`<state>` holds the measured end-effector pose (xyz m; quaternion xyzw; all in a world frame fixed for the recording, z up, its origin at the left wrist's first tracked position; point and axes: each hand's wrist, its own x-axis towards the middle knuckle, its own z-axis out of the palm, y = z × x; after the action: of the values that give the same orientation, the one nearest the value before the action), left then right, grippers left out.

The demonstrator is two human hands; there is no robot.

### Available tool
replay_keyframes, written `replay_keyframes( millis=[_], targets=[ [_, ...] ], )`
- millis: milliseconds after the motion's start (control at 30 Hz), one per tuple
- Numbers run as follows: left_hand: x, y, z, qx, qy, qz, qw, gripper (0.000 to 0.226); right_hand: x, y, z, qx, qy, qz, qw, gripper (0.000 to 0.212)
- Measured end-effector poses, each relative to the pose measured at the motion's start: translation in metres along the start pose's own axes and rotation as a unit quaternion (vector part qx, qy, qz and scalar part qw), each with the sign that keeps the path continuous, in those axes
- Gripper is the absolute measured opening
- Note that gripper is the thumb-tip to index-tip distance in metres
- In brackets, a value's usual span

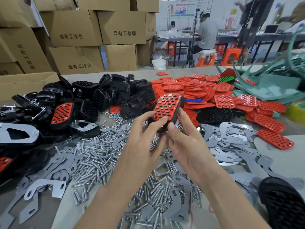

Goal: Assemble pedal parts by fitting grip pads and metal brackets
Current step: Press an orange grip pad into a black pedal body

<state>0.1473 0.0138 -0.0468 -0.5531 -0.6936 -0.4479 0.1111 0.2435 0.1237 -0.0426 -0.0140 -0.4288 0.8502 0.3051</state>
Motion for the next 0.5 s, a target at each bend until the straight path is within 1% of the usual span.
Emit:
replay_keyframes(
  millis=[100, 200, 267, 333, 400, 433, 467, 500],
  targets=[
    [0.000, -0.001, 0.000, 0.022, 0.016, -0.007, 1.000, 0.042, 0.001, 0.004, 0.001, -0.021, 0.006, 0.005, 1.000, 0.062],
    [-0.002, 0.002, 0.005, 0.082, 0.028, -0.014, 0.996, 0.048, 0.002, 0.007, 0.002, -0.061, 0.009, 0.006, 0.998, 0.063],
    [-0.003, 0.006, 0.006, 0.079, 0.047, -0.023, 0.995, 0.042, 0.002, 0.008, 0.002, -0.051, 0.013, 0.016, 0.998, 0.064],
    [0.001, 0.006, 0.002, -0.008, 0.079, -0.072, 0.994, 0.031, 0.001, 0.007, 0.000, -0.028, 0.013, 0.029, 0.999, 0.059],
    [0.007, 0.005, -0.007, -0.129, 0.102, -0.159, 0.973, 0.025, 0.000, 0.007, -0.002, -0.038, 0.015, 0.038, 0.998, 0.040],
    [0.011, 0.005, -0.011, -0.195, 0.116, -0.206, 0.952, 0.024, 0.000, 0.008, -0.002, -0.052, 0.029, 0.041, 0.997, 0.030],
    [0.015, 0.004, -0.015, -0.273, 0.129, -0.253, 0.919, 0.024, 0.000, 0.008, -0.002, -0.063, 0.053, 0.045, 0.996, 0.024],
    [0.018, 0.005, -0.018, -0.361, 0.133, -0.292, 0.876, 0.024, 0.002, 0.008, -0.002, -0.068, 0.084, 0.046, 0.993, 0.024]
  ],
)
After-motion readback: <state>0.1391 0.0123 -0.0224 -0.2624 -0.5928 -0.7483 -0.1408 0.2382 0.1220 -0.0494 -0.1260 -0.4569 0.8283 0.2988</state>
